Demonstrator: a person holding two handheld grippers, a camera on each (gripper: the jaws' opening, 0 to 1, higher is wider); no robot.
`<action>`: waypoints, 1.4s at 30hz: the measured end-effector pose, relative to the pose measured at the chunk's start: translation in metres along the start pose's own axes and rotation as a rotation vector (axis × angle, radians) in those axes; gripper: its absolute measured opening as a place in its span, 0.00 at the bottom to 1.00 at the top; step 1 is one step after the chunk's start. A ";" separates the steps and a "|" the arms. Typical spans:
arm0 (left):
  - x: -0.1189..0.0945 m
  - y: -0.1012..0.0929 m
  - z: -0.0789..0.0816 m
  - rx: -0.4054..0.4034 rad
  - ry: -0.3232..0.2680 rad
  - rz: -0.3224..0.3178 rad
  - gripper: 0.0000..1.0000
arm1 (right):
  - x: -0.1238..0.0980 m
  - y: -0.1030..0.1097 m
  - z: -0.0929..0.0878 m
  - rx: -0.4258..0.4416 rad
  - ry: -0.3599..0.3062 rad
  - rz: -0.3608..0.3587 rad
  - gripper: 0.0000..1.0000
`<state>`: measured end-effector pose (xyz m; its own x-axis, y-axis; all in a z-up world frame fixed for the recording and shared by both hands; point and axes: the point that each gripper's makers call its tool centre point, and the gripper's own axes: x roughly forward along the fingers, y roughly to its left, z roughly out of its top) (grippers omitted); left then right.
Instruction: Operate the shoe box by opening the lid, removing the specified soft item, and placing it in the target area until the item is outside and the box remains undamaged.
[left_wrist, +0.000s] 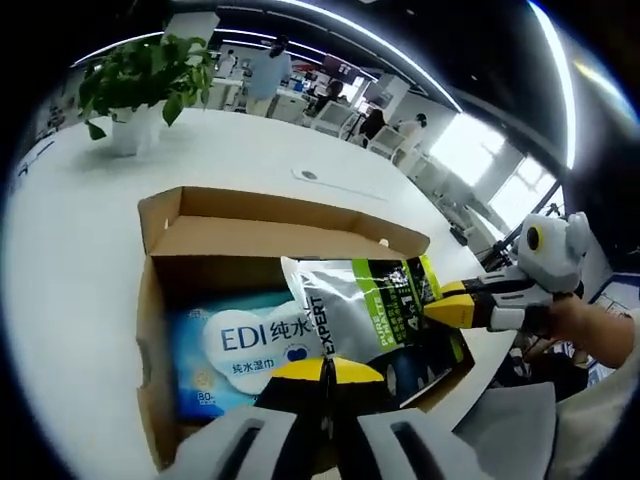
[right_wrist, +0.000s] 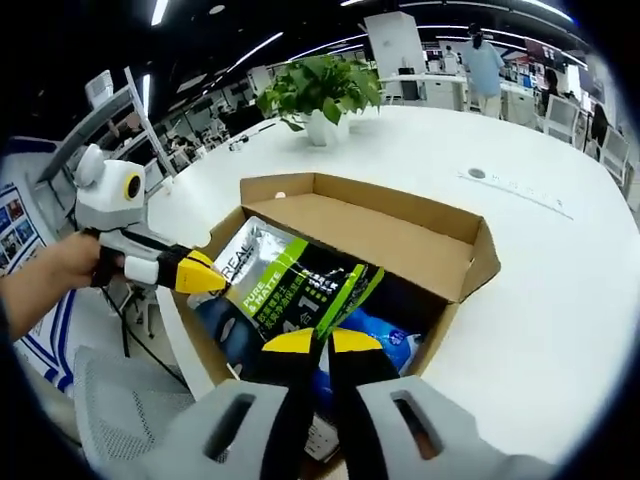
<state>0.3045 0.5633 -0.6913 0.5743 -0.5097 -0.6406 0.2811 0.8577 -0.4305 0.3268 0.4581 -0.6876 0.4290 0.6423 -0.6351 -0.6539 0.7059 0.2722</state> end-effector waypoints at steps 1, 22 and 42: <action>0.000 -0.002 0.000 0.005 0.002 -0.002 0.00 | -0.002 -0.001 0.001 0.002 -0.004 -0.002 0.02; 0.016 -0.048 0.006 0.061 0.025 -0.068 0.00 | -0.046 -0.030 0.010 0.069 -0.077 -0.057 0.00; 0.046 -0.096 0.005 0.102 0.063 -0.136 0.00 | -0.086 -0.069 0.000 0.144 -0.109 -0.117 0.00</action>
<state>0.3076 0.4581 -0.6764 0.4772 -0.6219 -0.6209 0.4311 0.7813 -0.4513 0.3349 0.3537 -0.6515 0.5665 0.5768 -0.5886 -0.5034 0.8077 0.3069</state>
